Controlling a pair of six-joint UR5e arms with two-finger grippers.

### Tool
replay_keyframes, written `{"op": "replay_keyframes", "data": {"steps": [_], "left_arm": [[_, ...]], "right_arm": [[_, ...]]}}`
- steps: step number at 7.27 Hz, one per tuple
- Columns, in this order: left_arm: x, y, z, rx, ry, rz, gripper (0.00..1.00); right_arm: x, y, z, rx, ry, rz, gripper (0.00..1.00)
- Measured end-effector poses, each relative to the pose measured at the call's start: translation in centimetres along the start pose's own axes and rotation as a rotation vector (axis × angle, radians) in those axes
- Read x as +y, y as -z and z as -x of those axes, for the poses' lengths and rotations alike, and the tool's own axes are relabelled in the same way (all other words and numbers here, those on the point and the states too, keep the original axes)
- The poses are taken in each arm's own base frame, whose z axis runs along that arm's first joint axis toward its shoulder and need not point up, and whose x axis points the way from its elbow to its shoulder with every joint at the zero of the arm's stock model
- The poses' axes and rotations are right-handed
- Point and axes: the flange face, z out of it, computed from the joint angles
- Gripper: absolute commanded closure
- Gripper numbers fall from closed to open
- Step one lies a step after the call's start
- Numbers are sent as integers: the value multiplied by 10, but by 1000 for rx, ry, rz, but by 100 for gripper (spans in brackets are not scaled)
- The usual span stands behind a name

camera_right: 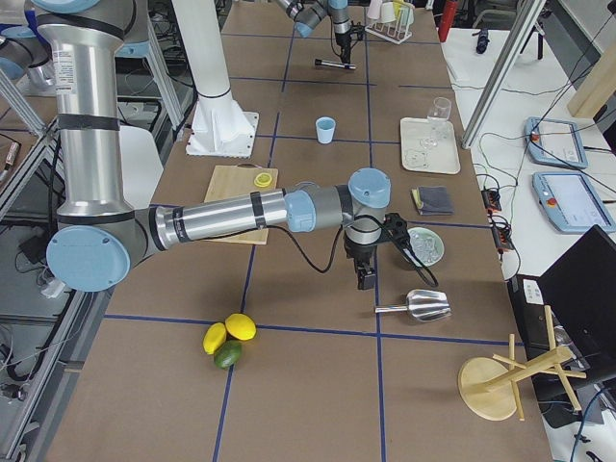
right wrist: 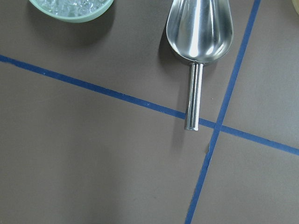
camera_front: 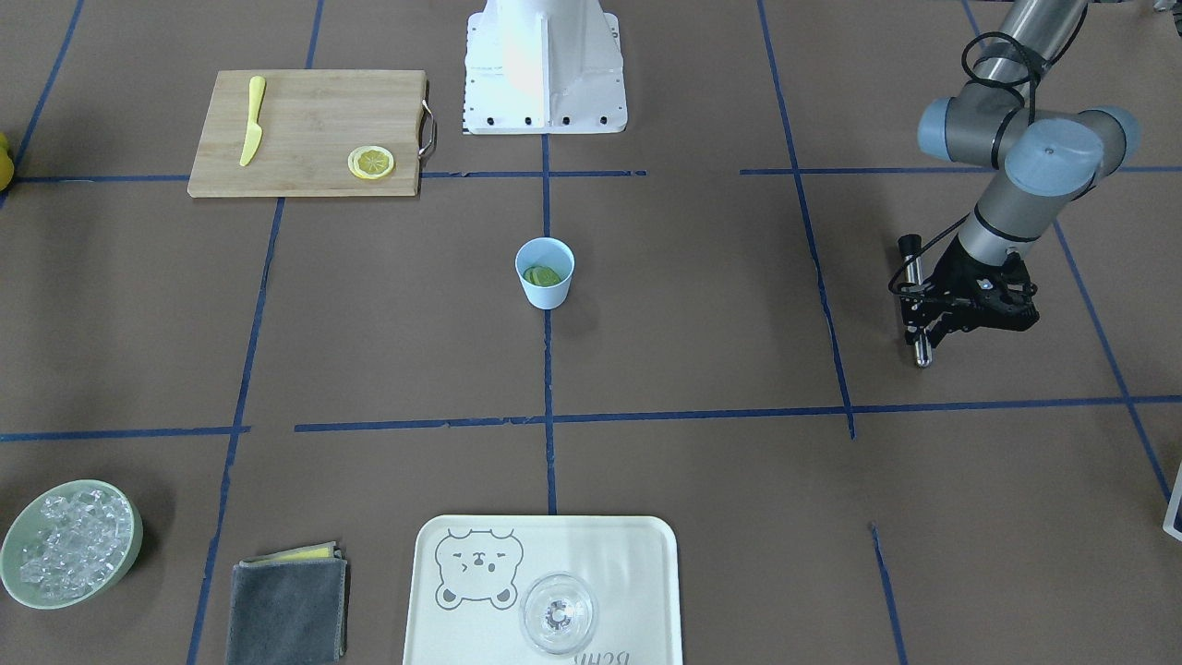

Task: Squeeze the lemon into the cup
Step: 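Reach the left gripper to the steel muddler and grasp it upright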

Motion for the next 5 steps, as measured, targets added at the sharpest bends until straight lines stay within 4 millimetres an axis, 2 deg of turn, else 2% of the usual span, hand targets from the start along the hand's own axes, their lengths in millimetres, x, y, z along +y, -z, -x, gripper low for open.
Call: {"op": "replay_keyframes", "data": {"steps": [2,3,5], "left_arm": [[-14,29,-28,44,-32,-64,100],[-34,55,-57,77,-82,-143,100],[-88,113,-137,173,-234,-322,100]], "right_arm": [[0,0,0,0,0,1,0],[2,-1,-1,0,-3,3,0],[9,-5,-5,-2,-14,13,0]]}}
